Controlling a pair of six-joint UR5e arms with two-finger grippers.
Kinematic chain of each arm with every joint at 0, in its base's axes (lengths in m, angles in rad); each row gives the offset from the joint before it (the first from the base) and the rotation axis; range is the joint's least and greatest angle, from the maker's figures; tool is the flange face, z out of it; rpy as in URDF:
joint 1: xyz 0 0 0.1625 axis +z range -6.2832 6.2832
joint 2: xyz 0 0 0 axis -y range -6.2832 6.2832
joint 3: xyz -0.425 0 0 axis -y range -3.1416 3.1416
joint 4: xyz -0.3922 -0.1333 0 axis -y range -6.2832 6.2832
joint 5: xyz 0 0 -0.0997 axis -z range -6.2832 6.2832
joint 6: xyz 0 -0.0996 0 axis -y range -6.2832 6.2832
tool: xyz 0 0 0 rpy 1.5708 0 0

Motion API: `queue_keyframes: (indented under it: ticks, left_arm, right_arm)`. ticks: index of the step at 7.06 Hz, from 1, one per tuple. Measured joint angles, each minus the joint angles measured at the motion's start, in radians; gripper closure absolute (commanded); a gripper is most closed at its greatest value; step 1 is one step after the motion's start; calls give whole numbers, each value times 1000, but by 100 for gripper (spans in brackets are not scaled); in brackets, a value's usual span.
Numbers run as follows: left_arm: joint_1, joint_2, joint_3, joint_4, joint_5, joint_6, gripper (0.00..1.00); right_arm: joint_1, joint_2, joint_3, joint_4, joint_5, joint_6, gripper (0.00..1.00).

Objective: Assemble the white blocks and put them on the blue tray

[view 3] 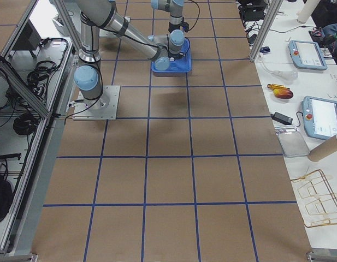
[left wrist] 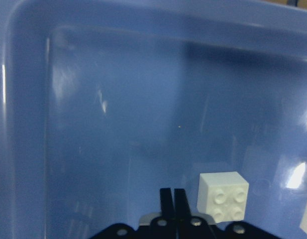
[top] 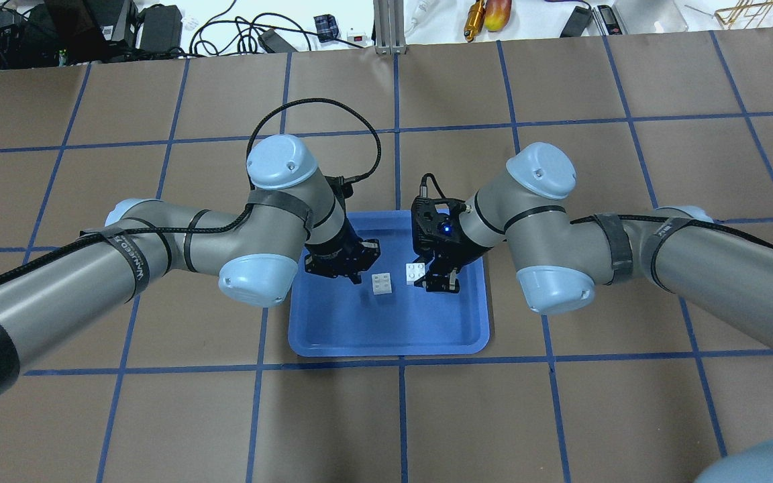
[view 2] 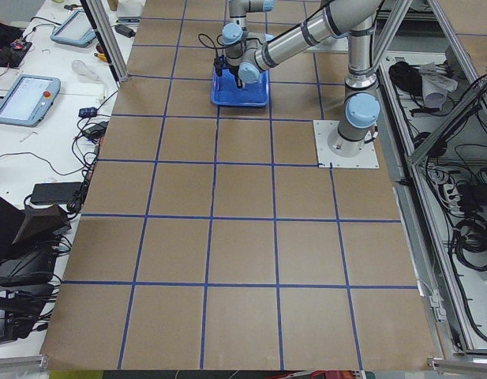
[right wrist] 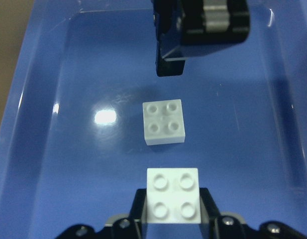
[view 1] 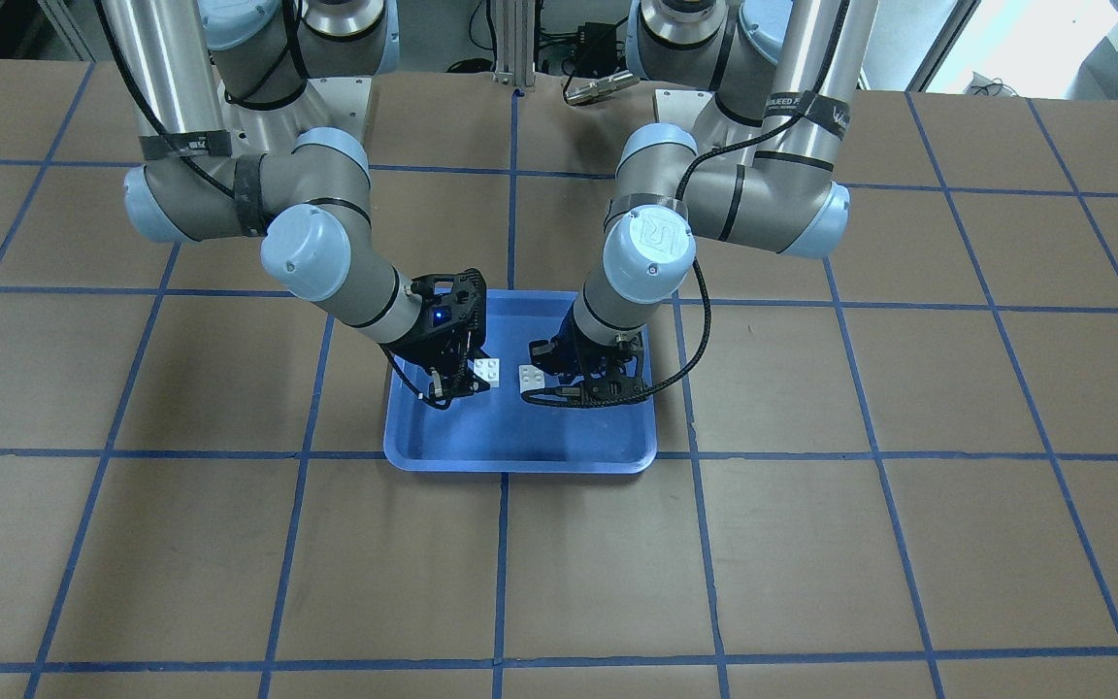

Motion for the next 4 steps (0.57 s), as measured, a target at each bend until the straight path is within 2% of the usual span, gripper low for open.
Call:
queue_keyframes:
  ticks: [4]
  left_arm:
    - [-3,-5,0,4,-4,-9,100]
  right_arm:
    - [19,32,4,-58,1,7,86]
